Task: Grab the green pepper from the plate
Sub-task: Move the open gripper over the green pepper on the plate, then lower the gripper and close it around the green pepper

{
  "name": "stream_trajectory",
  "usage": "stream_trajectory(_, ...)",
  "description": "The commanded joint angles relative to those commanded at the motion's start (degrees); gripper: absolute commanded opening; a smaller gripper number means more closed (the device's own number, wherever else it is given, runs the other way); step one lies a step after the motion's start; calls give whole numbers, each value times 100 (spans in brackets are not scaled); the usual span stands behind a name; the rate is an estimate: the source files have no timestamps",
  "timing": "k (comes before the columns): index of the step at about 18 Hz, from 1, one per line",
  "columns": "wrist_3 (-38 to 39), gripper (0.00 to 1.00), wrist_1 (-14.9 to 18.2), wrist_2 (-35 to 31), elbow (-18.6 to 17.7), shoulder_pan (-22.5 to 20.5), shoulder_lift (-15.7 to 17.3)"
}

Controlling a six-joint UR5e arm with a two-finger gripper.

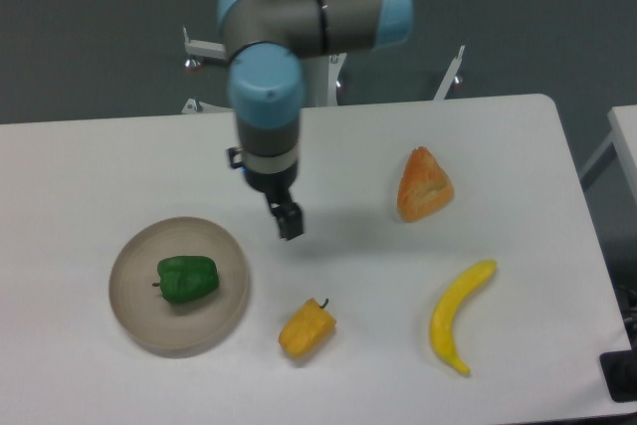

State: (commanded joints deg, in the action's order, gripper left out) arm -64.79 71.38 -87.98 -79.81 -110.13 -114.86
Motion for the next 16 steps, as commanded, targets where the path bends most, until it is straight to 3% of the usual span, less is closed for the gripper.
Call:
stream_trajectory(2, 299, 100, -387, -9, 9, 289, -290)
stream_trajectory(6, 379, 100, -748, -9, 53, 501, -581)
stream_trajectory(13, 362, 100, -889, -9, 70, 581, -897)
stream_trajectory(16, 353, 100, -1100, -9, 88, 581, -968)
